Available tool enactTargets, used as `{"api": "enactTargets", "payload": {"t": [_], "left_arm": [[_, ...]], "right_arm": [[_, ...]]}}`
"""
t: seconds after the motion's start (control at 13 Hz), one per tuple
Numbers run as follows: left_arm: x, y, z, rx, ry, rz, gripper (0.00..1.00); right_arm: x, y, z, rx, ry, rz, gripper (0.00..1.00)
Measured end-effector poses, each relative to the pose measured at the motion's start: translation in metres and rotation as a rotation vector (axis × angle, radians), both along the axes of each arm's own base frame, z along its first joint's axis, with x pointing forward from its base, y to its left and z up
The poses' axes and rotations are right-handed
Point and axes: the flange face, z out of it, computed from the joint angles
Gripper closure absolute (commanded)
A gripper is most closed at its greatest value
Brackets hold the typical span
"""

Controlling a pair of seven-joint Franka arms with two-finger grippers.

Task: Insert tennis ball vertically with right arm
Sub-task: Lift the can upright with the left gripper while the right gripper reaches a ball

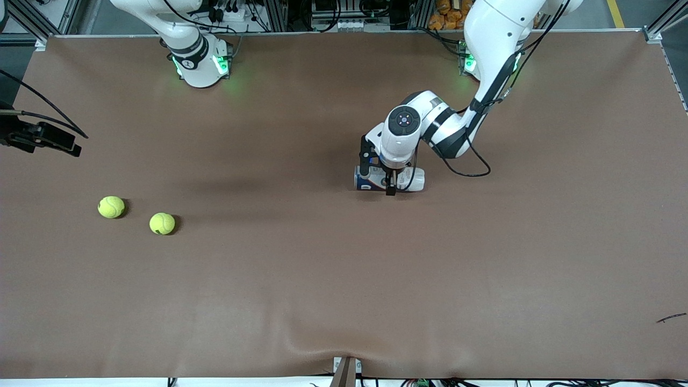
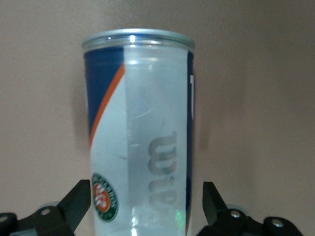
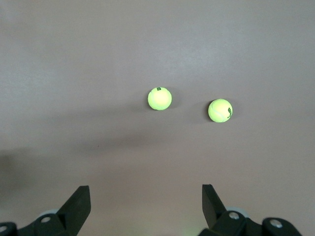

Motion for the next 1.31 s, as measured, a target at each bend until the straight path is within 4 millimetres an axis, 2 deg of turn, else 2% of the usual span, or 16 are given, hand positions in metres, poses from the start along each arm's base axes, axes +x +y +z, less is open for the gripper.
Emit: {"api": "enactTargets", "payload": {"t": [0.08, 0.15, 0.23, 0.31, 0.38, 0.85, 1.0, 1.31], "left_arm": [[-0.002, -0.001, -0.004, -0.003, 0.002, 0.0, 0.0], [-0.003, -0.001, -0.007, -0.005, 0.002, 0.0, 0.05], [-0.003, -0.002, -0.007, -0.006, 0.002, -0.001, 0.22], [-0.004, -0.003, -0.007, -0.005, -0.001, -0.006, 0.35], [-0.005, -0.004, -0.007, 0.001, -0.009, -0.023, 0.4], [0.0, -0.005, 0.001, 0.017, -0.056, -0.064, 0.4], [0.013, 0.001, 0.014, 0.012, -0.076, -0.049, 0.4], [0.043, 0.006, 0.053, 0.02, -0.091, -0.053, 0.4]], "right_arm": [[0.0, 0.003, 0.0, 0.0, 0.004, 0.005, 0.0], [-0.001, 0.005, 0.0, 0.0, 0.011, 0.008, 0.0], [-0.002, 0.005, 0.0, 0.0, 0.013, 0.01, 0.0], [-0.002, 0.006, 0.0, 0.0, 0.015, 0.01, 0.0], [-0.003, 0.006, 0.0, 0.0, 0.015, 0.012, 0.0], [-0.002, 0.017, 0.002, -0.001, 0.008, 0.031, 0.0], [-0.002, 0.025, 0.003, -0.006, 0.003, 0.04, 0.0], [0.0, 0.025, 0.0, -0.017, 0.0, 0.016, 0.0]]}}
